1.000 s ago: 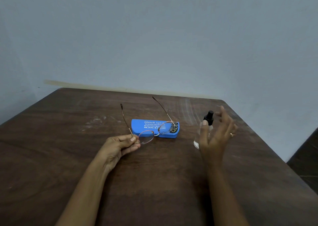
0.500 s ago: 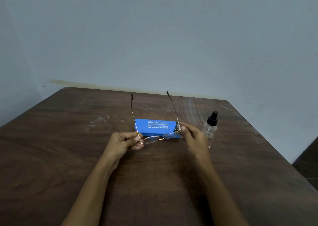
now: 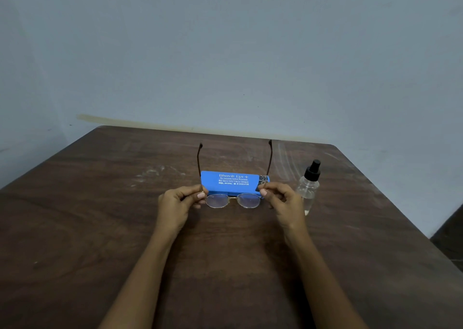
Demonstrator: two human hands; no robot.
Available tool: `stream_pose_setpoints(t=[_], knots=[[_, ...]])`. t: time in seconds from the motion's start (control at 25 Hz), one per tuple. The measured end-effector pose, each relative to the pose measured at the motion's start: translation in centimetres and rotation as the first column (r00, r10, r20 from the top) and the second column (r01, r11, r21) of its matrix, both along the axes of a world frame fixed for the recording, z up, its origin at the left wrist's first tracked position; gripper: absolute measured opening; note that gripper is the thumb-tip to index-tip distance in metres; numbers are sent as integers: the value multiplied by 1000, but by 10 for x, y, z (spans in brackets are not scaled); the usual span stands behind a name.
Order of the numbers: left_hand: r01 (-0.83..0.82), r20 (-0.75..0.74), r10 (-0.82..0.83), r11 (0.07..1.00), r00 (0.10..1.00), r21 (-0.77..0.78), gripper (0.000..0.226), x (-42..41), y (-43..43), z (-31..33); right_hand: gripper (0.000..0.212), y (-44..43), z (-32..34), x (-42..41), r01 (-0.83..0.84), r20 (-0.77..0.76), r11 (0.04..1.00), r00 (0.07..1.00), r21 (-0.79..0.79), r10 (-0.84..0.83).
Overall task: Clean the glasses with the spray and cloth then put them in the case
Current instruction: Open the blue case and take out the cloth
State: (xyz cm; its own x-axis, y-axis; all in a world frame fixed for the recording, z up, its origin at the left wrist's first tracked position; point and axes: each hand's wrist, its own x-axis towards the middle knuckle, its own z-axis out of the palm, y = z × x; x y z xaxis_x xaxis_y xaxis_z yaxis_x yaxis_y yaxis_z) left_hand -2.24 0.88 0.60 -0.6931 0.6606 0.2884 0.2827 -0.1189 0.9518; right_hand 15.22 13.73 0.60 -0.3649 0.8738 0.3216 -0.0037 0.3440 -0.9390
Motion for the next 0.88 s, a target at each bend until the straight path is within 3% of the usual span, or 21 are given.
stream_pose_setpoints(t=[0.24, 0.6, 0.88], knots=[[-77, -215, 70, 997, 974, -24, 15, 2, -6, -2, 13, -4, -8, 1, -7, -36, 1000, 999, 12, 8], [-69, -141, 70, 998, 988, 12, 13, 9, -11, -1, 22, -11, -13, 7, -95, -184, 995, 979, -32, 87], [-89, -124, 89, 996, 988, 11, 17, 11, -14, -3, 31, -15, -17, 15, -174, -302, 973, 945, -151, 122]])
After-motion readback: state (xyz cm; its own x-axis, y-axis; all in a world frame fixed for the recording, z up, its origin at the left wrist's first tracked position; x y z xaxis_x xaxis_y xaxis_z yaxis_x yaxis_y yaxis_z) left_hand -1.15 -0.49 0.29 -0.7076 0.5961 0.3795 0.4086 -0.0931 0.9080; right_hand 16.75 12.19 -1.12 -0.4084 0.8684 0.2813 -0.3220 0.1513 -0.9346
